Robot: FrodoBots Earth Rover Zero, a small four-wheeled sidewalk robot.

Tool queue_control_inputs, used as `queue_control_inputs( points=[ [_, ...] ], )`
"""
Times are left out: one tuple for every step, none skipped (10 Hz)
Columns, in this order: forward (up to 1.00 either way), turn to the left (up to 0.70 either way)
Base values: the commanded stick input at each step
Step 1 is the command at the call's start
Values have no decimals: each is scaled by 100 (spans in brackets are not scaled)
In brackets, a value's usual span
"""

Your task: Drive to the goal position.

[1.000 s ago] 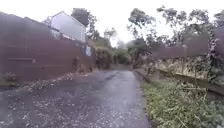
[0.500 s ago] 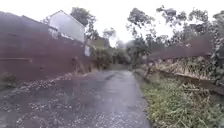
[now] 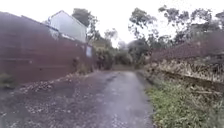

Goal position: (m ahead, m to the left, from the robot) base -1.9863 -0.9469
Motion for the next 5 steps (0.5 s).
queue_control_inputs(
  points=[
    [33,83],
    [32,82],
    [30,75],
    [29,72],
    [27,68]
  ],
)
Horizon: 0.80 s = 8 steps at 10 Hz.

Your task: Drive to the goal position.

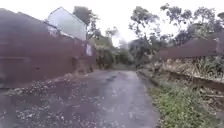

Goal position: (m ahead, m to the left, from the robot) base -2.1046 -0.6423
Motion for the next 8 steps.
queue_control_inputs(
  points=[
    [20,79],
    [19,76],
    [19,76],
    [19,76],
    [19,76],
    [19,76],
    [19,76],
    [19,76]
  ],
)
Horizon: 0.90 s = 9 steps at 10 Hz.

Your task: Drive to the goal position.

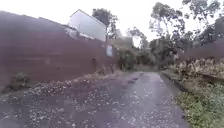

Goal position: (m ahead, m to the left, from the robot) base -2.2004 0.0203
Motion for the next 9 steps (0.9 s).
queue_control_inputs(
  points=[
    [19,76],
    [19,76],
    [18,73],
    [17,68],
    [17,68],
    [17,67],
    [15,59],
    [14,55],
    [13,52]
  ],
)
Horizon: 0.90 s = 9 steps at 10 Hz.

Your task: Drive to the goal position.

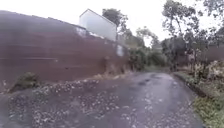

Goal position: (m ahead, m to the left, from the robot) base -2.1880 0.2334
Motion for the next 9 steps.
queue_control_inputs(
  points=[
    [13,52],
    [12,49],
    [11,46],
    [11,46],
    [11,46],
    [9,36],
    [6,22],
    [11,12],
    [28,8]
  ],
)
